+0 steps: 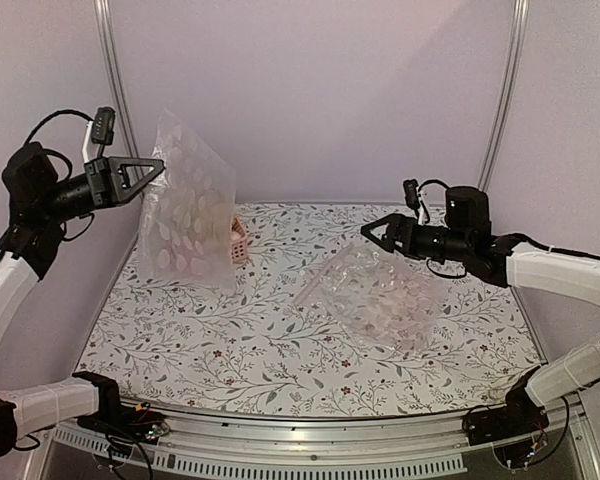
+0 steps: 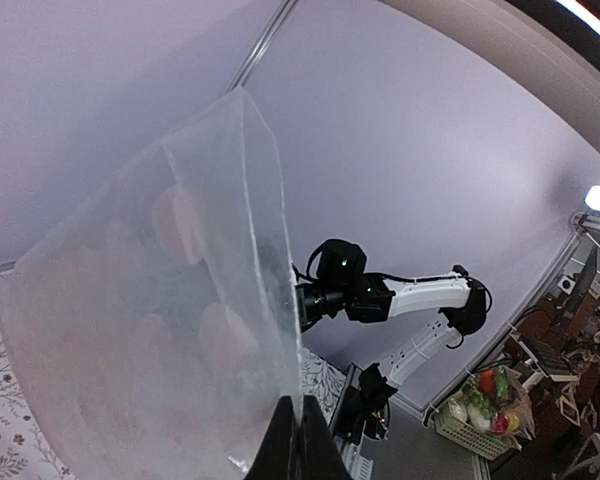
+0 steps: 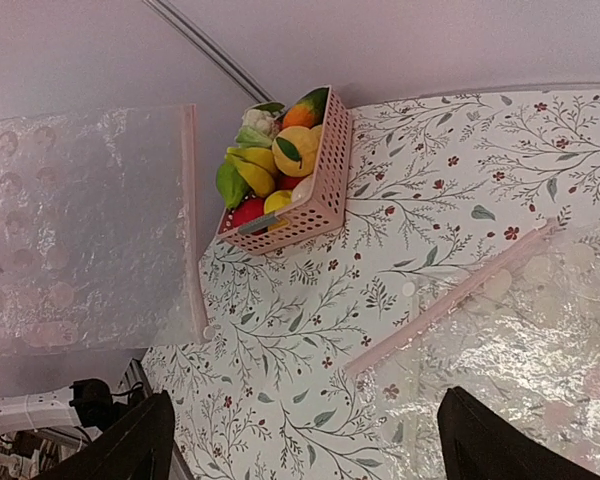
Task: Place the food in the zip-top bag and seal the zipper
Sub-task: Pass from the left arm to the right
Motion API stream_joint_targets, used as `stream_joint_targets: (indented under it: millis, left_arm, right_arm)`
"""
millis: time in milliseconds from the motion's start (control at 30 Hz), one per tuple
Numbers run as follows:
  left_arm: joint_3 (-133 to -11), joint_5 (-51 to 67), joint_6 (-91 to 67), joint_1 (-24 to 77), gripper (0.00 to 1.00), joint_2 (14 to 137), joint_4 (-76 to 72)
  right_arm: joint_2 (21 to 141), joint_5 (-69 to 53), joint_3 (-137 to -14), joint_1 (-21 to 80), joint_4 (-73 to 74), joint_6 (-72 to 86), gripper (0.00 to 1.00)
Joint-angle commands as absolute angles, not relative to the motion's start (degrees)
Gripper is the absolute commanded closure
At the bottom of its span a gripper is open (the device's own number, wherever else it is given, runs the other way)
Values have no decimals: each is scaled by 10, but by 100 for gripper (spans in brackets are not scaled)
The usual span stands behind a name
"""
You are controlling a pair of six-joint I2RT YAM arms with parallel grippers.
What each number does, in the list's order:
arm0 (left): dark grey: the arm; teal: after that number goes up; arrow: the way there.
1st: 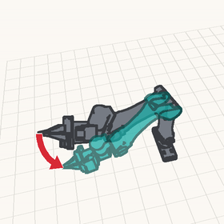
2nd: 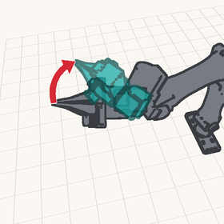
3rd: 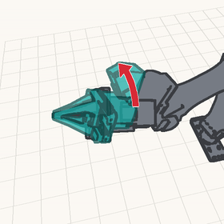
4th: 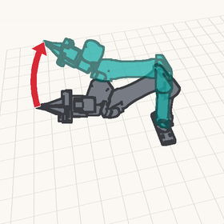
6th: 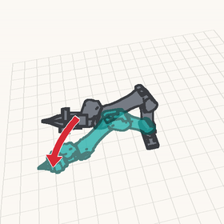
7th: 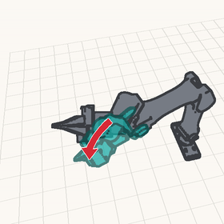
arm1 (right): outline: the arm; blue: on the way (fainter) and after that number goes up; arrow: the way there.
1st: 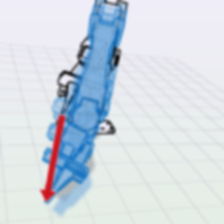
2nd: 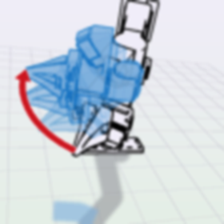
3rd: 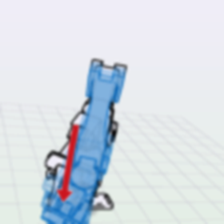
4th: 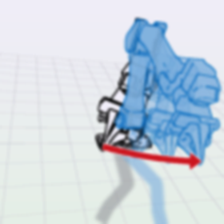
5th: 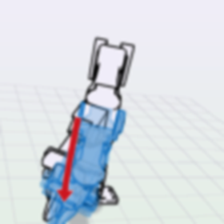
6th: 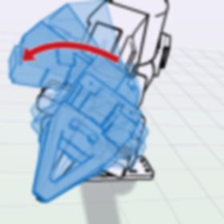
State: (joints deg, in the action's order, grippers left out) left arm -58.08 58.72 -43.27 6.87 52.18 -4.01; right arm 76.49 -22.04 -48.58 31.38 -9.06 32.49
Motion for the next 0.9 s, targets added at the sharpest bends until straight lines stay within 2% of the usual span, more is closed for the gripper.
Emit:
stream_joint_targets:
  millis: [0,467,867]
  left_arm:
    - [-621,631,-461,77,100,536,-71]
    - [-676,629,-488,130,100,575,-115]
    - [-691,624,-507,157,100,586,-144]
  right_arm:
    - [827,-256,-547,347,-139,323,8]
    - [1015,-327,-657,452,-288,393,13]
    - [1131,-387,-723,492,-434,489,15]
